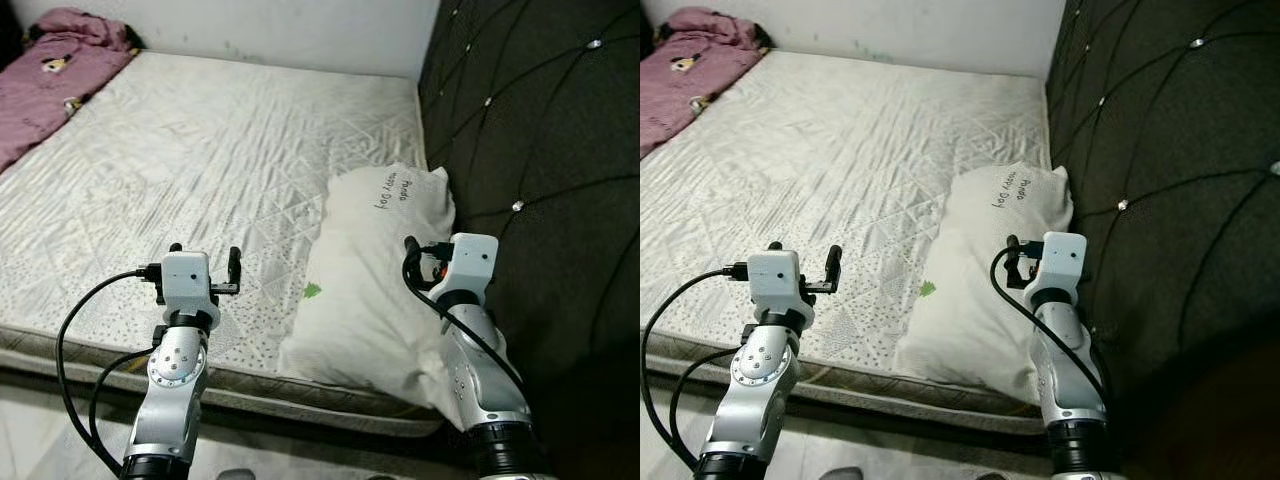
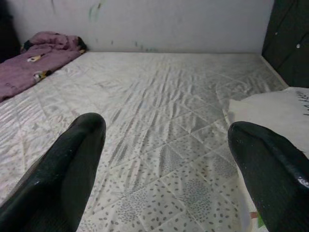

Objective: Clean up the room

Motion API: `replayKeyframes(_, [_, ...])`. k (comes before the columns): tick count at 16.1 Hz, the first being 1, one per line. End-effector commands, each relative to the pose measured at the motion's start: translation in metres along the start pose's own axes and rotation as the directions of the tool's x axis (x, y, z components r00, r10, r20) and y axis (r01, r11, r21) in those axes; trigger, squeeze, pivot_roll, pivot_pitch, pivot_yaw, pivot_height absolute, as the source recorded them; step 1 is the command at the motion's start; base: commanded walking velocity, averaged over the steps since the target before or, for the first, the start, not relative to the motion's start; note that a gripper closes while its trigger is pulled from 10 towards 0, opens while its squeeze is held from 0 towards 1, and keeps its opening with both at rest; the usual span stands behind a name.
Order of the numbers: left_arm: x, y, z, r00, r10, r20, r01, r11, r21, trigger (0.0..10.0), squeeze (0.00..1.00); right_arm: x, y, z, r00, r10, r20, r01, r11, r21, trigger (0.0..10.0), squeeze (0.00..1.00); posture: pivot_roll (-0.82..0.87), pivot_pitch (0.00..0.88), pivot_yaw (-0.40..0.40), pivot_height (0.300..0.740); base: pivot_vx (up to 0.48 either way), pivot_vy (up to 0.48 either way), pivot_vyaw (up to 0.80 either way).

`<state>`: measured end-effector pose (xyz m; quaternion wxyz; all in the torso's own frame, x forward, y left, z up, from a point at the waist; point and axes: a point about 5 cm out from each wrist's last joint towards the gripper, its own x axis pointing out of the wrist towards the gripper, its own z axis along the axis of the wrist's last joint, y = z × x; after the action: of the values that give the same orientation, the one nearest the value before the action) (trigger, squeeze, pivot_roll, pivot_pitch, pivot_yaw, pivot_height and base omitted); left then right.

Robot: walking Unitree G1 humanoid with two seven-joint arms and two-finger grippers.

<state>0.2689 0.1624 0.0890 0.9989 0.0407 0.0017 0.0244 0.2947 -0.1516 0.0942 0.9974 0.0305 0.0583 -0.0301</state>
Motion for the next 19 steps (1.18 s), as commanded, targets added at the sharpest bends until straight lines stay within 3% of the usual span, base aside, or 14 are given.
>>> replayKeyframes(1, [0.0012,0.0037,-0.0005,1.0,0.01,-0.008,-0.01,1.0,0.004,10.0,0.0,-0.0006,0.0048,-0.0011,1.0,0.022,-0.012,-0.022,1.0,-0.005,10.0,0.0,0.03,0.0,0.008,0.74,0.0,0.398,-0.8])
replayKeyframes(6, [0.002,0.0034,0.0001,1.0,0.016,-0.004,-0.016,1.0,0.004,10.0,0.0,-0.0007,0.0057,-0.0049,0.999,0.041,-0.032,-0.041,0.999,-0.014,10.0,0.0,0.03,0.0,0.0,0.74,0.0,0.402,-0.74])
replayKeyframes(16, [0.0028,0.0028,0.0,1.0,0.021,0.0,-0.021,1.0,-0.001,10.0,0.0,-0.0004,0.0084,-0.0087,0.996,0.073,-0.052,-0.074,0.997,-0.024,10.0,0.0,0.03,0.0,-0.006,0.74,0.0,0.396,0.0])
replayKeyframes(19, [0.0018,0.002,0.0017,1.0,0.016,0.016,-0.016,1.0,0.01,10.0,0.0,-0.0008,0.0085,-0.009,0.996,0.076,-0.053,-0.077,0.997,-0.026,10.0,0.0,0.03,0.0,-0.006,0.74,0.0,0.0,0.0])
